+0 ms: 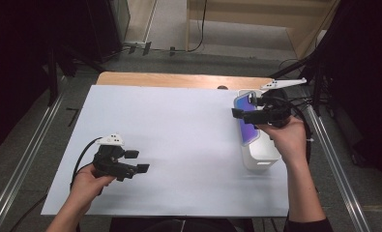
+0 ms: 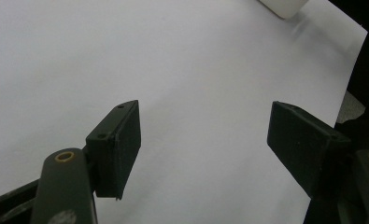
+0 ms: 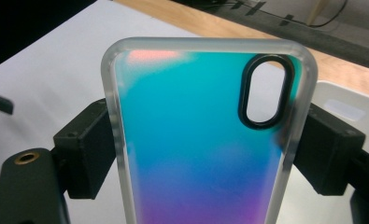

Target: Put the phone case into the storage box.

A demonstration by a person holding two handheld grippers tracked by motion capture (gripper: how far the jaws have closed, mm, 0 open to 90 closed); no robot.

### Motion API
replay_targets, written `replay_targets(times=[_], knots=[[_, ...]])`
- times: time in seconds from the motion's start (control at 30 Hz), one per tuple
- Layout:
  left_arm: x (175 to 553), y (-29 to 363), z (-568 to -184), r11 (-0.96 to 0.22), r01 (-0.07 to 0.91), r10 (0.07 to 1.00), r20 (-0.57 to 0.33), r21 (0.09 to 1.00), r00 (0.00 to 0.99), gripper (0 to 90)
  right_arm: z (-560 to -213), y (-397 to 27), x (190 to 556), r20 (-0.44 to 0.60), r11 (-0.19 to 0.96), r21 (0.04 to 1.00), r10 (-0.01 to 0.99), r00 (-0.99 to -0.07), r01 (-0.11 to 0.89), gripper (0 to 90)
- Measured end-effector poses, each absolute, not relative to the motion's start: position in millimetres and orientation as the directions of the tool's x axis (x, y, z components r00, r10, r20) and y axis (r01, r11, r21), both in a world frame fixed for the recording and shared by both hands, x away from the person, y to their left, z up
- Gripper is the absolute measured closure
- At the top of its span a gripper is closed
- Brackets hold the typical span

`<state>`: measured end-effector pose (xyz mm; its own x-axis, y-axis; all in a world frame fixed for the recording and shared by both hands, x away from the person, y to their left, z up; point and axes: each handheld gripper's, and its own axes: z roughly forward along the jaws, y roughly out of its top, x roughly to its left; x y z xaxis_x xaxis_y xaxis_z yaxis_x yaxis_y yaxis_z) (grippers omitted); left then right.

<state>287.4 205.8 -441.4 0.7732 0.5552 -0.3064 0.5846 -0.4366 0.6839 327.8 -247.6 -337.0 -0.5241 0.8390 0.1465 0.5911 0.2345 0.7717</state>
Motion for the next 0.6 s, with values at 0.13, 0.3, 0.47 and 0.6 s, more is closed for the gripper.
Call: replay_targets(times=[0.13, 0.3, 0.47, 0.6], knots=[[286, 208, -442, -0.436, 0.587, 0.560, -0.305, 0.682, 0.770, 25.8, -338, -254, 332, 0.150, 0.203, 0.781, 0.858, -0.492, 0.591, 15.2], [284, 209, -442, -0.439, 0.589, 0.568, -0.298, 0.678, 0.767, 25.8, -339, -258, 337, 0.150, 0.181, 0.788, 0.871, -0.469, 0.588, 15.1], [281, 211, -442, -0.418, 0.590, 0.572, -0.305, 0.691, 0.761, 25.8, -342, -261, 344, 0.141, 0.168, 0.790, 0.887, -0.441, 0.590, 15.1], [280, 214, -442, -0.405, 0.591, 0.578, -0.306, 0.697, 0.756, 25.8, -342, -264, 348, 0.149, 0.143, 0.799, 0.894, -0.423, 0.585, 15.2]])
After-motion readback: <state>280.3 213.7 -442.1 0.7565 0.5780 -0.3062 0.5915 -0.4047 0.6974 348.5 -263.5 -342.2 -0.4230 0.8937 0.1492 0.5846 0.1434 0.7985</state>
